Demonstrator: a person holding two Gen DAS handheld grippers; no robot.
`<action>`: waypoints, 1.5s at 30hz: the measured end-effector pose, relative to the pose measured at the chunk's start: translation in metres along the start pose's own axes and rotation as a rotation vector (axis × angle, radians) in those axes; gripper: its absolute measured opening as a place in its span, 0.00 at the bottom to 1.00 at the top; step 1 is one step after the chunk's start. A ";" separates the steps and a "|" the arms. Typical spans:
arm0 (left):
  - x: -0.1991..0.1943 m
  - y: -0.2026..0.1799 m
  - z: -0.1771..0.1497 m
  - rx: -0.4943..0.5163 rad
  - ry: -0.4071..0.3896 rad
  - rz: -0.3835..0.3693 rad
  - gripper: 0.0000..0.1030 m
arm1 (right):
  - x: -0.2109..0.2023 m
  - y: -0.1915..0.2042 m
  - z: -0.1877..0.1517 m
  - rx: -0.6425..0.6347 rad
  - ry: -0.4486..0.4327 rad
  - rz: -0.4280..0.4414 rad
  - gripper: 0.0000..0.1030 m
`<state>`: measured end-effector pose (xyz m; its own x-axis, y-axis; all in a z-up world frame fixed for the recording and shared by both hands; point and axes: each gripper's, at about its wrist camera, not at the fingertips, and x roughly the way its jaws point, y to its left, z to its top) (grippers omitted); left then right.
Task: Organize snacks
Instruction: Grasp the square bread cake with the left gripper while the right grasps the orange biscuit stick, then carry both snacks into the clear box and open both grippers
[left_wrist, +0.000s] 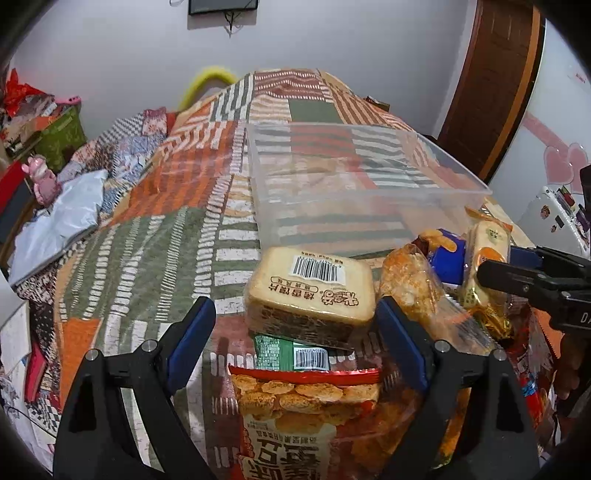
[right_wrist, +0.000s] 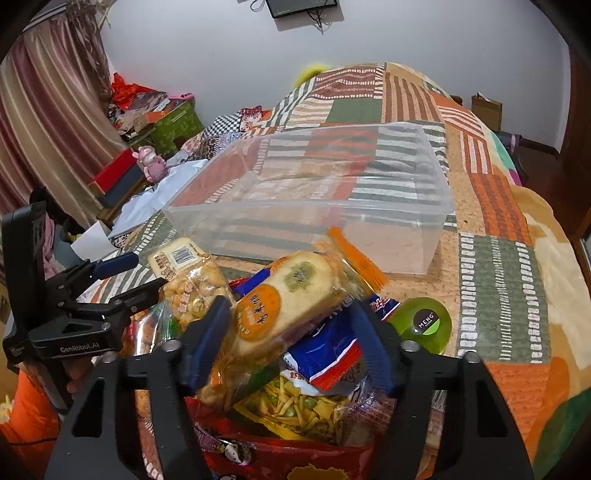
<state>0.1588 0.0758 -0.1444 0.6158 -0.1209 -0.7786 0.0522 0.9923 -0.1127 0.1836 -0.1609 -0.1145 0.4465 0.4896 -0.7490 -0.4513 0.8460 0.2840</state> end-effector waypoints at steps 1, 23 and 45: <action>0.001 0.001 -0.001 -0.005 0.007 -0.011 0.87 | -0.001 -0.001 0.000 0.003 -0.006 -0.001 0.56; 0.019 0.001 0.001 -0.054 0.018 -0.045 0.76 | -0.007 -0.007 -0.004 0.027 -0.058 0.024 0.30; -0.060 0.000 0.005 -0.069 -0.176 0.036 0.75 | -0.044 0.001 0.005 -0.018 -0.156 0.052 0.21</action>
<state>0.1261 0.0828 -0.0941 0.7447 -0.0723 -0.6634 -0.0230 0.9907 -0.1338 0.1670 -0.1802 -0.0781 0.5359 0.5607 -0.6312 -0.4904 0.8153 0.3079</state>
